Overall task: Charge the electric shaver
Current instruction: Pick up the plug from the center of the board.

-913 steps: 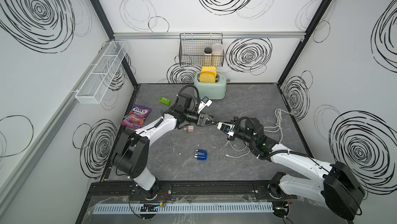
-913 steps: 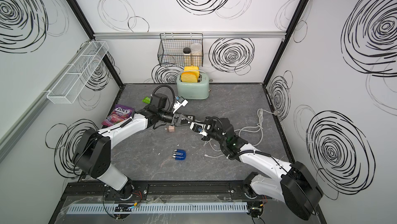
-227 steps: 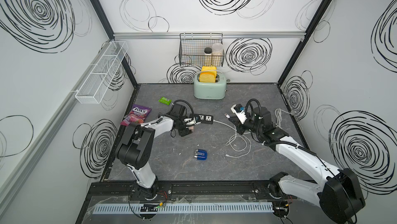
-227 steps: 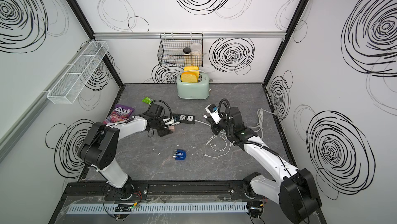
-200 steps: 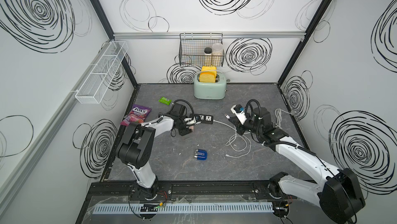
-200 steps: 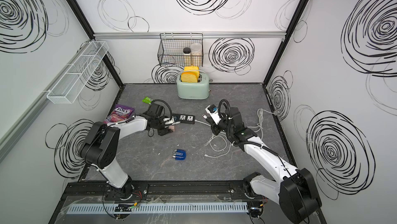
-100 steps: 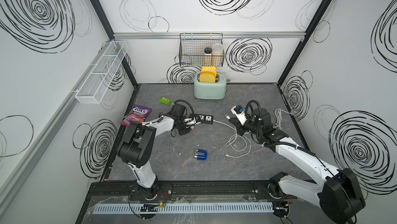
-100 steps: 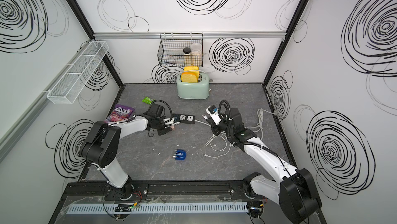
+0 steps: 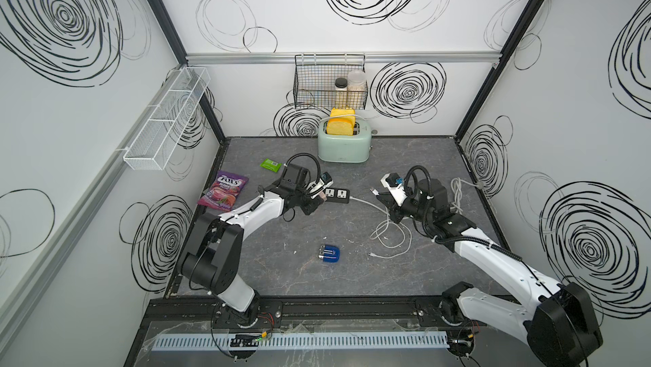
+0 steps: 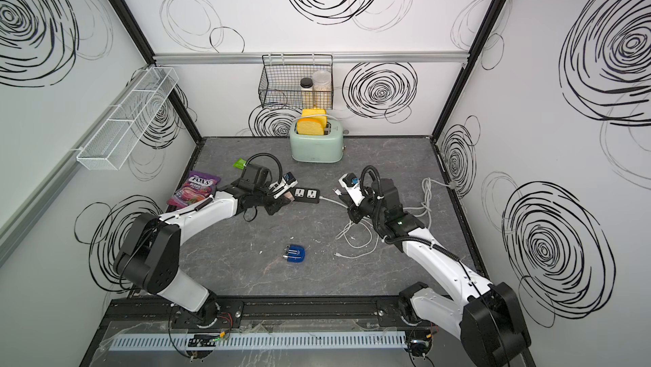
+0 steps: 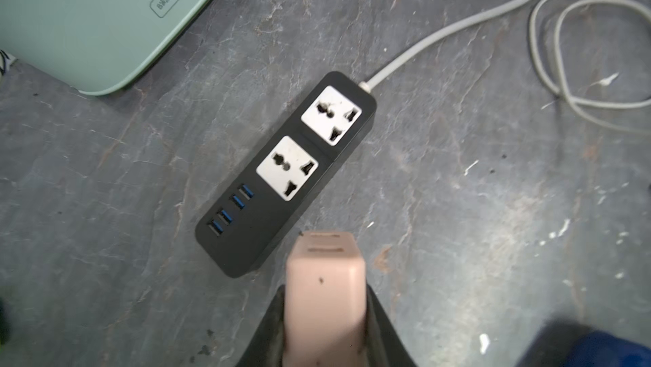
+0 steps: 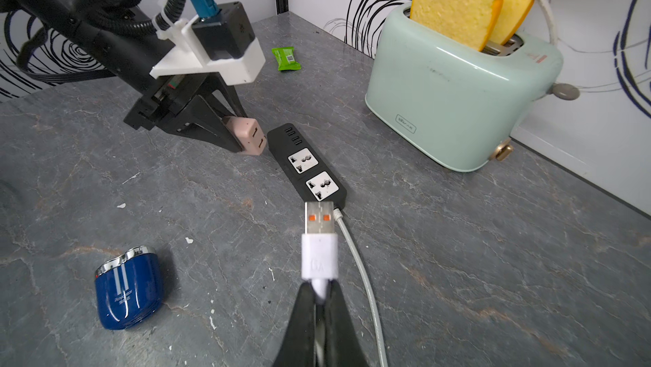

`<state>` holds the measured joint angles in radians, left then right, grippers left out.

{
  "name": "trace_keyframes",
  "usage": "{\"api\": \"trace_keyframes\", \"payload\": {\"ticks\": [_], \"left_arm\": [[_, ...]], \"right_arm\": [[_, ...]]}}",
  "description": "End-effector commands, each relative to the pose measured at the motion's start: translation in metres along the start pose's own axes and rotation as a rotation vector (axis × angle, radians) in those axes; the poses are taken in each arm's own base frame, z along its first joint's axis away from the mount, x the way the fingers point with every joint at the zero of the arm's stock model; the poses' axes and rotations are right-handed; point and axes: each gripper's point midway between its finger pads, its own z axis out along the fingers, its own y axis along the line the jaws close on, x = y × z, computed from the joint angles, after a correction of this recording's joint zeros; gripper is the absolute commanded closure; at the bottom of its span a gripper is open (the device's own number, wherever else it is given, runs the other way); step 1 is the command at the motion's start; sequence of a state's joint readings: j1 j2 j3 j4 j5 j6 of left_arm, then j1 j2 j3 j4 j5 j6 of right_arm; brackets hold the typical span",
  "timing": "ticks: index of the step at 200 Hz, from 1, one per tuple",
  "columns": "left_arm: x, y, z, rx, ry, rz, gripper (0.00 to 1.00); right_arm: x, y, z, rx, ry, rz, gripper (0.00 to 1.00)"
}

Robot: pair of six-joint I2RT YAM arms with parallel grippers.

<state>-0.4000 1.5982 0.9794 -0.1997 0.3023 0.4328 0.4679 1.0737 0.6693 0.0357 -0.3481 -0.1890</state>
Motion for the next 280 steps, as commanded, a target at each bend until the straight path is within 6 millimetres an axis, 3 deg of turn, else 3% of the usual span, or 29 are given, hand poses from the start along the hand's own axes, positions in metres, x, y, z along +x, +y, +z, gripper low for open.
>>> {"api": "trace_keyframes", "payload": {"ticks": [1, 46, 89, 147, 194, 257, 280], "left_arm": [[0.003, -0.024, 0.005, 0.037, 0.0, -0.16, 0.88], [0.02, -0.034, 0.005, -0.03, -0.002, -0.294, 0.9], [0.04, -0.04, 0.009, -0.07, 0.004, -0.318, 0.84], [0.04, -0.03, 0.016, -0.132, 0.027, -0.346, 0.81], [0.049, -0.04, 0.023, -0.133, 0.022, -0.441, 0.79], [0.062, -0.044, 0.036, -0.14, 0.015, -0.496, 0.65], [0.069, -0.042, 0.037, -0.162, 0.012, -0.5, 0.5]], "right_arm": [[-0.006, 0.004, -0.008, -0.009, -0.026, 0.001, 1.0], [-0.01, 0.005, -0.019, 0.011, -0.061, -0.008, 1.0], [-0.01, 0.01, -0.019, -0.013, -0.073, -0.005, 1.0], [-0.018, 0.014, -0.017, -0.031, -0.098, -0.008, 1.0], [-0.018, 0.016, -0.015, -0.028, -0.096, -0.007, 1.0], [-0.019, 0.016, -0.014, -0.027, -0.097, -0.018, 1.0], [-0.017, 0.016, -0.014, -0.028, -0.095, -0.016, 1.0]]}}
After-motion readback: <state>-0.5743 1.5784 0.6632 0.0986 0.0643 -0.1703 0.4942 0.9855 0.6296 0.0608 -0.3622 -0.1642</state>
